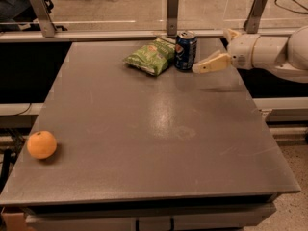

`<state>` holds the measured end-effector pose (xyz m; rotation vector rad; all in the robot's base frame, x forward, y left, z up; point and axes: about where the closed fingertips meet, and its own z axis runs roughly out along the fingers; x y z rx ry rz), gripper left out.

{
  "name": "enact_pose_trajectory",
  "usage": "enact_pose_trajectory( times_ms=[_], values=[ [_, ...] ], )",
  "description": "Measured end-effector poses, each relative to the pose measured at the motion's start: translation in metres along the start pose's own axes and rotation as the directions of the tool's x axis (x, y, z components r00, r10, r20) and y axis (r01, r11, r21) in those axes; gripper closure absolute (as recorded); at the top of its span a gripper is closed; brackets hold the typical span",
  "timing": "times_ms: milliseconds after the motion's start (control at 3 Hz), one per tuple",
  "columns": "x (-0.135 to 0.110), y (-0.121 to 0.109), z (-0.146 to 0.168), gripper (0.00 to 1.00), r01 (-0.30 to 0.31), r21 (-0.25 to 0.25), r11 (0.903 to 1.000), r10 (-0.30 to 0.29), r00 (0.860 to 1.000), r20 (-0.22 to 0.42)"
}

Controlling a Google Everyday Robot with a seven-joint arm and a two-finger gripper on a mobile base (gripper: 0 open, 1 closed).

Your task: Move pepsi can near green jalapeno chip bag

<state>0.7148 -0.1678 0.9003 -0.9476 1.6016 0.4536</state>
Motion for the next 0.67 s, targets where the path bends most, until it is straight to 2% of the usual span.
enact_pose_trajectory(
  times_ms=[333, 667],
  values=[
    [-0.011, -0.011, -0.074, 0.00, 0.039, 0.115, 0.9926, -0.037, 0.999, -0.021],
    [-0.039, -0.012, -0.158, 0.00, 0.093, 0.241, 0.9661, -0.092, 0.996, -0.012]
  ],
)
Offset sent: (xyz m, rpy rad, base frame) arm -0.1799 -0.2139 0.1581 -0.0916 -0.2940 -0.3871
